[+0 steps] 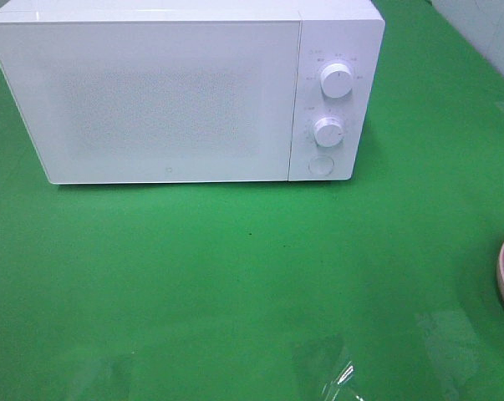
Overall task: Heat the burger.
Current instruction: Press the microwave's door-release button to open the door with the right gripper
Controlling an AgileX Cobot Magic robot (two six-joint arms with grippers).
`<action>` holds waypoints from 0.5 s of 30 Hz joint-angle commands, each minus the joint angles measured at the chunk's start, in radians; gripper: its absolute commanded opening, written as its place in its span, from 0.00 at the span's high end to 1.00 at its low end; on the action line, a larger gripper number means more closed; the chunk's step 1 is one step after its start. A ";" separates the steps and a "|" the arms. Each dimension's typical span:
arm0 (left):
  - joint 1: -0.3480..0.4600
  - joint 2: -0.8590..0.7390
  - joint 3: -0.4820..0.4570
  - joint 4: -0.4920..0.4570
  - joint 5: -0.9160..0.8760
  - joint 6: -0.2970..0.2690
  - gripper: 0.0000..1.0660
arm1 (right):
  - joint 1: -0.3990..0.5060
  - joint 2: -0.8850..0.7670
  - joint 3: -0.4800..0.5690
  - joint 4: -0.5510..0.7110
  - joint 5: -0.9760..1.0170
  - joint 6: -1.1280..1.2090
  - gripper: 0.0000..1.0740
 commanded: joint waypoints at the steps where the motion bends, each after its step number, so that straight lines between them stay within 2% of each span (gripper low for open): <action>1: 0.002 -0.004 0.003 0.001 0.000 0.001 0.25 | -0.006 0.065 0.035 0.006 -0.197 -0.009 0.31; 4: 0.002 -0.004 0.003 0.001 0.000 0.001 0.25 | -0.006 0.080 0.044 0.006 -0.231 -0.011 0.31; 6: 0.002 -0.004 0.003 0.001 0.000 0.001 0.25 | -0.006 0.113 0.078 0.012 -0.368 -0.019 0.32; 13: 0.002 -0.004 0.003 0.001 0.000 0.001 0.25 | -0.006 0.173 0.087 0.056 -0.446 -0.088 0.32; 15: 0.002 -0.004 0.003 0.001 0.000 0.001 0.25 | 0.020 0.219 0.087 0.063 -0.485 -0.111 0.32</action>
